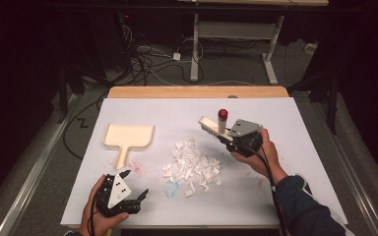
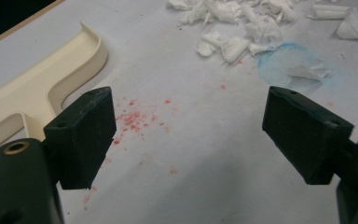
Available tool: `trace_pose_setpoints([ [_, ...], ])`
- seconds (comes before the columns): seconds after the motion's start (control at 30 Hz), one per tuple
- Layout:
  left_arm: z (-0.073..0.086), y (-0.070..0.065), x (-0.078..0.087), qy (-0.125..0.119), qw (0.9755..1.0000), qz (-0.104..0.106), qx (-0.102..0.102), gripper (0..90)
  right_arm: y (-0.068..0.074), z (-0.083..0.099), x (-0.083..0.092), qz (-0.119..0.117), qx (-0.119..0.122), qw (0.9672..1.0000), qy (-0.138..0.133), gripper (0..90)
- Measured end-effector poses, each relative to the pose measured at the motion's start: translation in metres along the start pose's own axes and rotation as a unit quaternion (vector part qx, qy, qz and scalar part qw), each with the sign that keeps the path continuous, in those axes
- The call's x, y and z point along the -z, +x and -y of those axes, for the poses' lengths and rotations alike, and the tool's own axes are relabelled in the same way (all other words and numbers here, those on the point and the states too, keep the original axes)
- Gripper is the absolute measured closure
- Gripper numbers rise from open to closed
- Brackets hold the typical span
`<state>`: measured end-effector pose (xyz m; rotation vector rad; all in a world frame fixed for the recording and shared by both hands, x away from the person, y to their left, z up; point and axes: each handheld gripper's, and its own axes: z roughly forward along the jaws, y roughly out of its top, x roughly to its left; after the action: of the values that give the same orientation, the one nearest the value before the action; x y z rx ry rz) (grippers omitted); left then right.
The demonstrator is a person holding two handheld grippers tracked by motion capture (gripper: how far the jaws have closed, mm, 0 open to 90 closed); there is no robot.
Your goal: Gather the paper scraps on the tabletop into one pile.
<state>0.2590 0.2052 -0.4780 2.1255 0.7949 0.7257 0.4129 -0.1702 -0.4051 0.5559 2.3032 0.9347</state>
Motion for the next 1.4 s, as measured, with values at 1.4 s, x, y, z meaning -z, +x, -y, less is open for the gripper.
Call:
trace_pose_setpoints([
  [1.4, 0.000, 0.002, 0.000, 0.000, 1.0000, 0.004, 0.000, 16.6, 0.027, -0.001, 0.020, -0.082, 0.055, 0.9923, -0.074, 67.7],
])
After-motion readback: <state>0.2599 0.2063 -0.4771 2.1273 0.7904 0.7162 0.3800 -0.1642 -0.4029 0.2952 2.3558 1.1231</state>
